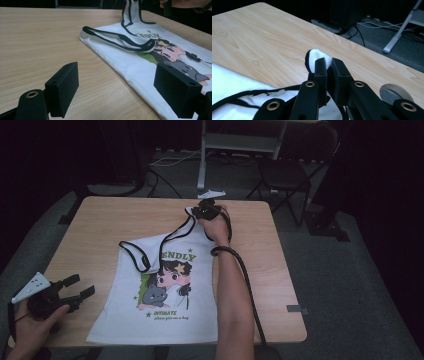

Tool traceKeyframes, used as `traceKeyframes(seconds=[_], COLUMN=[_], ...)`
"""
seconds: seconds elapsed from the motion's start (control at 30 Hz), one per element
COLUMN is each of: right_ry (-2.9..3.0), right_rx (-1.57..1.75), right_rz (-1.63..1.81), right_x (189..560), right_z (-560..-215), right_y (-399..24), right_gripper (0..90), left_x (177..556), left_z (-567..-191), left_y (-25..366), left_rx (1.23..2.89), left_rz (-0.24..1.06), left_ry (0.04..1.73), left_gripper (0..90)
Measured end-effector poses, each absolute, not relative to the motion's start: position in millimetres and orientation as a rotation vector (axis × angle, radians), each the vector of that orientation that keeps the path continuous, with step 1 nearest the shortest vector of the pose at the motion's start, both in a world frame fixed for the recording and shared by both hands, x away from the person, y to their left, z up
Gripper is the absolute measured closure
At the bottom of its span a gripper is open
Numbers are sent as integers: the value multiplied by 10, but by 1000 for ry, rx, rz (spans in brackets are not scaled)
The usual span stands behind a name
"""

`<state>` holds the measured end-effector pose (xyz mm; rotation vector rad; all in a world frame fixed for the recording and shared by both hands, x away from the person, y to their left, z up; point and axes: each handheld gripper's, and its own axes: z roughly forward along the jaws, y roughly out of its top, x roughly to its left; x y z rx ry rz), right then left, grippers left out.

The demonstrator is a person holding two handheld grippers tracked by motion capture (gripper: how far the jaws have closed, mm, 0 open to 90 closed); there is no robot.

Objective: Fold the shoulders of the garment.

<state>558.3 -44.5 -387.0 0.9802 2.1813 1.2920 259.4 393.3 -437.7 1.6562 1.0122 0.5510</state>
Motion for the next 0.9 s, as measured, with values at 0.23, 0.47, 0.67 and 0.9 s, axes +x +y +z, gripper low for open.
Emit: traceKeyframes(seconds=[0.23,0.47,0.67,0.9], right_ry=[2180,2178,2187,2190], right_rx=[937,896,868,850], right_rz=[1289,1290,1280,1276], right_x=[5466,5327,5238,5158], right_z=[-3825,-3812,-3841,-3883], right_y=[-442,-428,-429,-423], right_gripper=[832,830,830,829], left_x=[2592,2589,2589,2586], left_z=[-4376,-4373,-4376,-4377], left_y=[3925,3924,3928,3928], left_rx=[1658,1668,1659,1659], left_rz=[554,562,560,564], left_ry=[1012,1013,1014,1011], left_gripper=[198,198,198,198])
